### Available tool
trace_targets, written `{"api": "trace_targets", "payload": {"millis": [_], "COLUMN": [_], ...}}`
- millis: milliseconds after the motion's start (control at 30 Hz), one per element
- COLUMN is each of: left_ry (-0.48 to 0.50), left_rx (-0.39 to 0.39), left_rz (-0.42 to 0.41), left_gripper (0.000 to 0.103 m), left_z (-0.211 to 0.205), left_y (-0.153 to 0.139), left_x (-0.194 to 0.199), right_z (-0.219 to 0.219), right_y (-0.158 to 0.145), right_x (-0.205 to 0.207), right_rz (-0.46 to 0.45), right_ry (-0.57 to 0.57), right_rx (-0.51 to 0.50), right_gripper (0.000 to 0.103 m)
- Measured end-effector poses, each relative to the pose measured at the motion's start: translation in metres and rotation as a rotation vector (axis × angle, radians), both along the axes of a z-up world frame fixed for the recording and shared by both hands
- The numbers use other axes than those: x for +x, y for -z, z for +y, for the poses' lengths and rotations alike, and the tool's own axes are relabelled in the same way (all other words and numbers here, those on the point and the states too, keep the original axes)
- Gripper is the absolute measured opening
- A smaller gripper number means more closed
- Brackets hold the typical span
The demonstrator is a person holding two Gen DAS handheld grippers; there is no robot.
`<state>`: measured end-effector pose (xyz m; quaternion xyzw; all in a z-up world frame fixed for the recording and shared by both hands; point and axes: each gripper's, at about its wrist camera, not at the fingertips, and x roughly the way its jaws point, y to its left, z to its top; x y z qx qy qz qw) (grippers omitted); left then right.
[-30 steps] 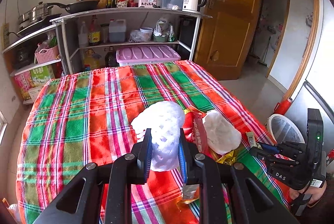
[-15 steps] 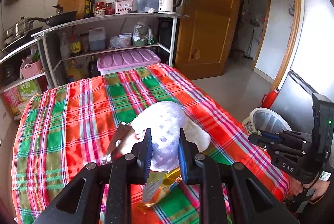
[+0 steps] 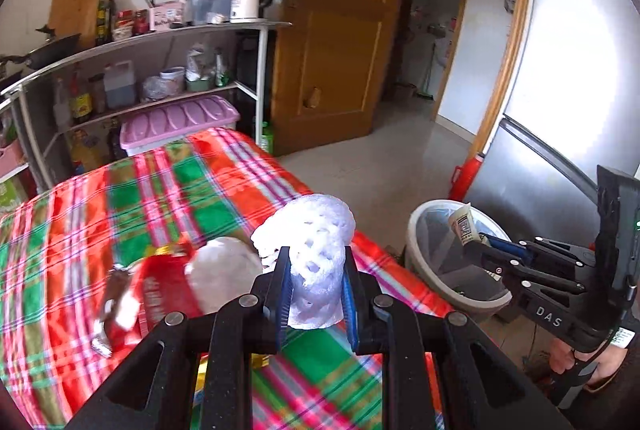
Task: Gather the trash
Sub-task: 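Carry the foam net and beige packet in both tools over the white bin, then open both tools to drop the foam net and packet into the bin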
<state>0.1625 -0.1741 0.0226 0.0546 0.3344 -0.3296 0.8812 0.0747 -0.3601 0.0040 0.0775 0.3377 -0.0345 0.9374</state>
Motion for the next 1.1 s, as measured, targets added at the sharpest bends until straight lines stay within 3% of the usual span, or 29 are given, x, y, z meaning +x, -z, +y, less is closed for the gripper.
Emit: {"api": "trace_targets", "payload": {"millis": [367,533,833,1100], "left_ry": [0.227,0.307,0.33,0.33], "left_rx": [0.004,0.043,0.134,0.15], "left_rz": [0.07,0.087,0.15,0.223], "left_gripper": [0.022,0.023,0.023,0.027], "left_z": [-0.122,-0.17,-0.223,-0.239], "left_y": [0.023,0.04,0.082,0.103], "left_x": [-0.011,-0.018,-0.017,-0.011], "right_z": [-0.09,-0.122,-0.151,-0.167], "right_y": [0.015,0.028,0.054,0.077], "right_x": [-0.036,-0.044,-0.042,-0.032], "right_rz": [0.056,0.092,0.136,0.195], "right_ry": [0.181,0.229,0.225,0.256], "right_rx": [-0.006,0.005,0.033,0.062], "right_gripper": [0.015,0.015,0.015,0.018]}}
